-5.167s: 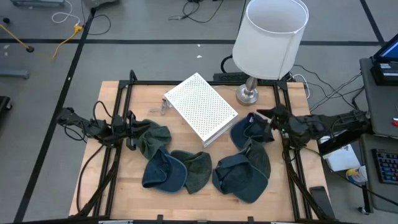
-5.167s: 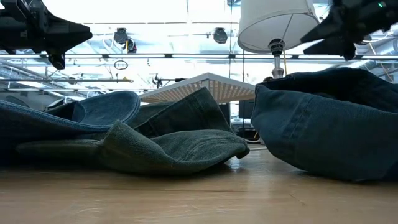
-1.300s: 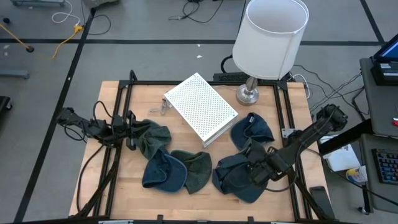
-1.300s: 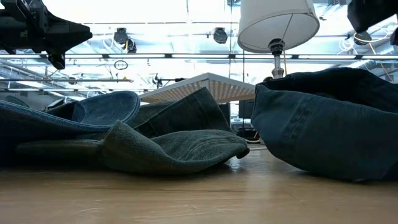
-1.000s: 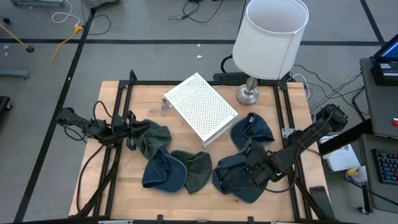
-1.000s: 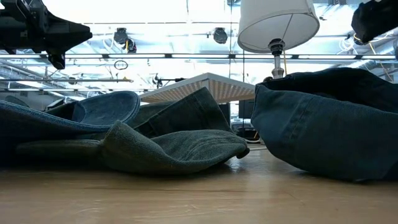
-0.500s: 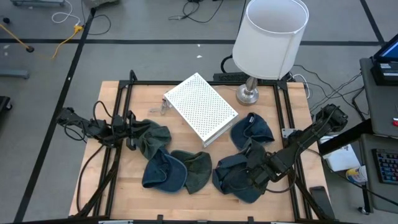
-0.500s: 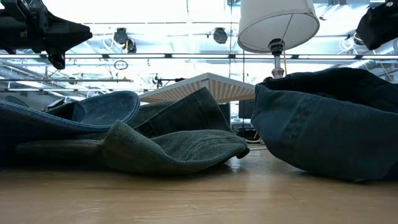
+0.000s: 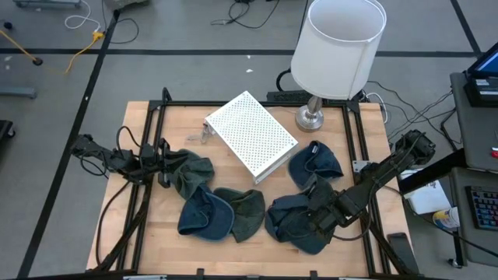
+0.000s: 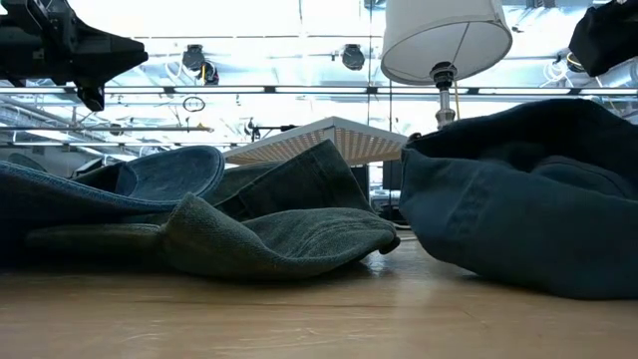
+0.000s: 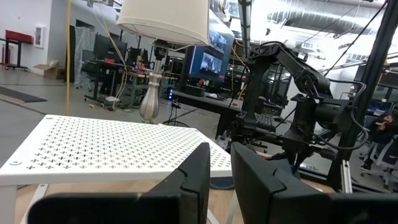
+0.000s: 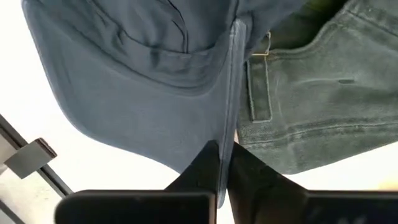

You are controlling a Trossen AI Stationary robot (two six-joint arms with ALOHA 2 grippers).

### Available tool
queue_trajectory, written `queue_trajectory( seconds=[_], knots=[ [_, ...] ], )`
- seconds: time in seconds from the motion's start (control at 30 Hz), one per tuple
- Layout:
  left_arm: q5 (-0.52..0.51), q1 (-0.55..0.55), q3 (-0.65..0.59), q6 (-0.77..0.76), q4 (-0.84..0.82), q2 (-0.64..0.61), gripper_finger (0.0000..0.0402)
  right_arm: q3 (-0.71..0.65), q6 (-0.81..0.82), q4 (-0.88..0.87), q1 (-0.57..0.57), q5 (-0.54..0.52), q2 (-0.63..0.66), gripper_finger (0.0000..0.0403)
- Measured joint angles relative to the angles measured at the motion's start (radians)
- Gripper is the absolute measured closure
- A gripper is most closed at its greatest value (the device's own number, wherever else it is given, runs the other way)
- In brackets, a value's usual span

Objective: Pick & Place hat
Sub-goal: Put the bottom right blue cap on the shelf

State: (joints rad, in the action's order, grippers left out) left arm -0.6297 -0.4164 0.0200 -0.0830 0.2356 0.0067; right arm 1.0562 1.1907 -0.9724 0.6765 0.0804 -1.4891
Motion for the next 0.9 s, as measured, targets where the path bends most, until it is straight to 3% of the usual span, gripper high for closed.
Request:
queue_trajectory(
  seconds=[0.17, 0.47, 0.6, 0.9],
  knots=[
    [0.0, 0.0, 0.0, 0.0, 0.0, 0.0, 0.0334, 0.031, -0.009, -0.003, 0.003, -0.001, 0.049, 0.0399],
    [0.0, 0.0, 0.0, 0.0, 0.0, 0.0, 0.0334, 0.032, -0.002, 0.048, 0.006, -0.035, 0.266, 0.04],
    [0.0, 0.0, 0.0, 0.0, 0.0, 0.0, 0.0334, 0.032, -0.051, 0.154, 0.006, -0.123, 0.351, 0.0401],
    [0.0, 0.0, 0.0, 0.0, 0.0, 0.0, 0.0334, 0.033, -0.221, 0.425, 0.006, -0.443, 0.429, 0.0401]
  ],
)
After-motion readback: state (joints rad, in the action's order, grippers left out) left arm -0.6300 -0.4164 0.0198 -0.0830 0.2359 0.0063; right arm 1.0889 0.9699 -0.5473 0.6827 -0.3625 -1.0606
